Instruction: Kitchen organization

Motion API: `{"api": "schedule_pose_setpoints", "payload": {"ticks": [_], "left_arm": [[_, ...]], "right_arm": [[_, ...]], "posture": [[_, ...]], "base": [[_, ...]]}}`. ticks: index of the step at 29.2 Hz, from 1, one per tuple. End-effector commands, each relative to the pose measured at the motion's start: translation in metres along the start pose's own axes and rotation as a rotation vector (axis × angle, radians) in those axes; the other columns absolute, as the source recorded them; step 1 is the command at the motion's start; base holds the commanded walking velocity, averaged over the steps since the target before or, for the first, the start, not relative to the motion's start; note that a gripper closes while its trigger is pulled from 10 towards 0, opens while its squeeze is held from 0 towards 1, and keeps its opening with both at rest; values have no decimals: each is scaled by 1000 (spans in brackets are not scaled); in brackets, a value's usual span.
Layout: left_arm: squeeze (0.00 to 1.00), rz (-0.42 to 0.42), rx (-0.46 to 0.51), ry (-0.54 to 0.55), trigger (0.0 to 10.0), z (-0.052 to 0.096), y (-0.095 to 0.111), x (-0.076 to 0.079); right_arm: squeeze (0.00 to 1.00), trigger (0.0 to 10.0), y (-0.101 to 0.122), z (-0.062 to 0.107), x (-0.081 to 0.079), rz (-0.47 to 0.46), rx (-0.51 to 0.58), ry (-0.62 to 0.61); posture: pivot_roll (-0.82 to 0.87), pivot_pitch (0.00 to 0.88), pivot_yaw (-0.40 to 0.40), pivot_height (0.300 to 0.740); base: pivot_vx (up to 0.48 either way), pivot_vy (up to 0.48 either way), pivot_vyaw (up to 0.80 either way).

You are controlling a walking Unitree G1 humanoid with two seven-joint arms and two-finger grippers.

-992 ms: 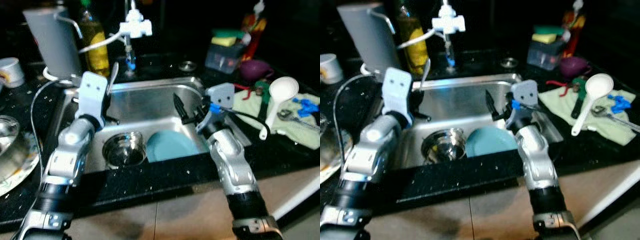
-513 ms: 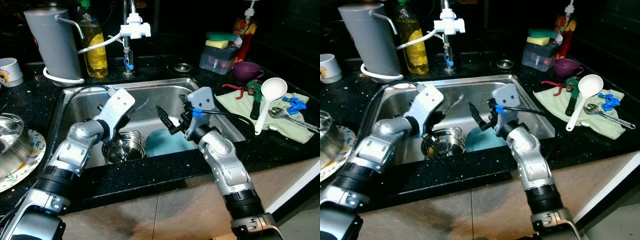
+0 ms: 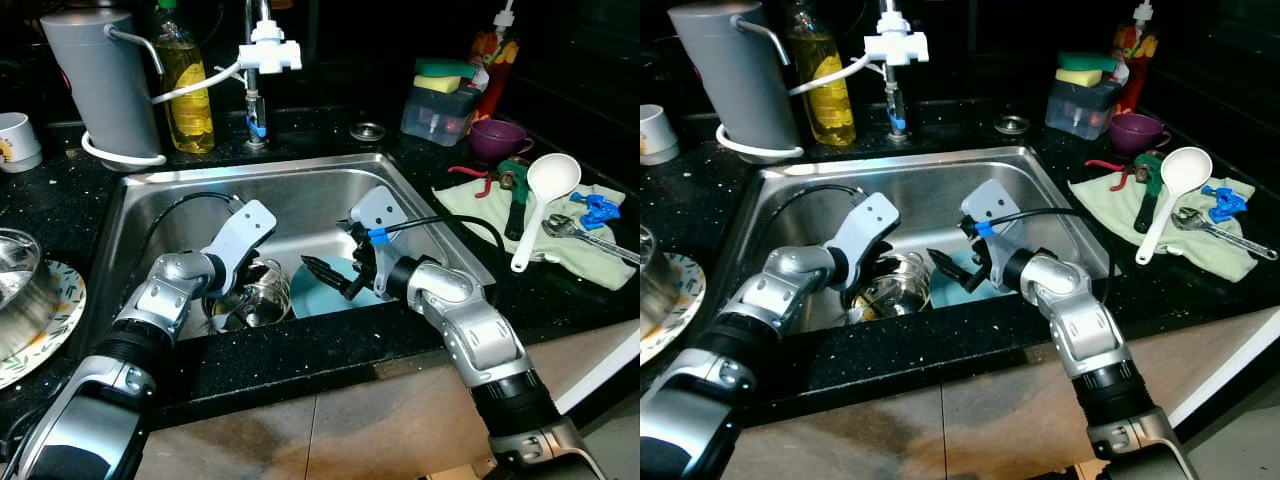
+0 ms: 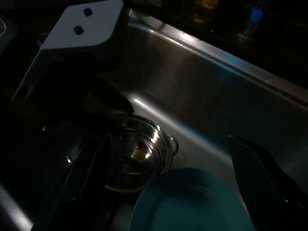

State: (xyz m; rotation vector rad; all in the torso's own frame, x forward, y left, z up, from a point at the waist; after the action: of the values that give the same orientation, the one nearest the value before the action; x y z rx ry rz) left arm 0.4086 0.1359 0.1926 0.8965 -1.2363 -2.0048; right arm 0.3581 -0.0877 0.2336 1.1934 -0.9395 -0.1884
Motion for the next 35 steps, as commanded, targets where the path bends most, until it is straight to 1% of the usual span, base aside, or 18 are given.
{"api": "schedule_pose_setpoints", "payload": {"ticks": [1, 3, 5, 6, 8, 9, 10, 11, 12, 13, 15, 17, 19, 20, 24, 27, 30, 35], "left_arm": [[0, -31, 12, -14, 10000, -2, 5, 3], [0, -31, 29, -5, 10000, -1, 10, 0], [0, -6, 108, 8, 10000, 6, 24, -6], [0, 17, 185, 8, 10000, 11, 35, -8], [0, 110, 392, -2, 10000, 28, 62, -8], [0, 110, 392, -2, 10000, 28, 62, -8], [0, 133, 465, 2, 10000, 37, 70, -8], [0, 142, 500, 7, 10000, 42, 73, -7], [0, 161, 514, 21, 10000, 46, 74, -5], [0, 161, 514, 21, 10000, 46, 74, -5], [0, 207, 560, 56, 10000, 53, 74, -1], [0, 231, 613, 133, 10000, 60, 72, 1], [0, 298, 627, 187, 10000, 64, 65, 4], [0, 305, 615, 185, 10000, 65, 59, 8], [0, 318, 595, 179, 10000, 67, 51, 16], [0, 350, 581, 175, 10000, 69, 48, 19], [0, 340, 569, 185, 10000, 73, 46, 22], [0, 358, 572, 203, 10000, 75, 47, 20]], "right_arm": [[0, 10000, 4, 0, -5, 11, 1, 33], [0, 10000, 6, 1, -5, 1, 6, 34], [0, 10000, 11, 3, -5, -42, 40, 26], [0, 10000, 13, 4, -4, -65, 62, 12], [0, 10000, 19, 8, -1, -131, 131, -38], [0, 10000, 19, 8, -1, -131, 131, -38], [0, 10000, 20, 11, 0, -165, 154, -72], [0, 10000, 20, 12, 1, -185, 165, -93], [0, 10000, 21, 15, 4, -220, 182, -152], [0, 10000, 21, 15, 4, -220, 182, -152], [0, 10000, 21, 19, 8, -278, 213, -243], [0, 10000, 21, 21, 9, -312, 236, -296], [0, 10000, 22, 23, 8, -342, 259, -331], [0, 10000, 21, 23, 5, -380, 281, -344], [0, 10000, 19, 21, -4, -438, 304, -348], [0, 10000, 18, 19, -10, -442, 298, -336], [0, 10000, 19, 16, -14, -440, 289, -326], [0, 10000, 18, 13, -19, -447, 282, -307]], "posture": [[-23, 114, -21, 740], [-23, 114, -21, 740], [-24, 114, -19, 740], [-23, 114, -21, 740], [-21, 115, -26, 740], [-21, 115, -26, 740], [-19, 116, -28, 740], [-19, 116, -28, 740], [-14, 118, -35, 740], [-14, 118, -35, 740], [-10, 120, -36, 740], [-8, 121, -36, 740], [-10, 122, -33, 740], [-12, 121, -32, 740], [-11, 121, -33, 740], [-11, 121, -33, 740], [-7, 123, -41, 740], [-7, 123, -41, 740]], "base": [[0, 0, 0], [0, 0, 0], [0, 0, 0], [0, 0, 0], [0, 0, 0], [0, 0, 0], [0, 0, 0], [0, 0, 0], [0, 0, 0], [0, 0, 0], [0, 0, 0], [0, 0, 0], [0, 0, 0], [0, 0, 0], [0, 0, 0], [0, 0, 0], [0, 0, 0], [-368, 0, 0]]}}
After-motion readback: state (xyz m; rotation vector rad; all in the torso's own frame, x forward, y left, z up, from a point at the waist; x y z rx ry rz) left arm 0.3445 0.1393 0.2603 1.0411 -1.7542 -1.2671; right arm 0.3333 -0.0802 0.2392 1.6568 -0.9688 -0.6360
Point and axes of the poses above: a point about 5 cm out from each wrist's last joint towards the gripper, its own z axis pointing back from the gripper into the wrist, its own y axis along the axis of the wrist's last joint, x = y × z, the point moved 2 cm from there along -z, pointing out of the wrist towards the gripper, and after that the axes turned 13 degrees about z, right-handed, at the moved point
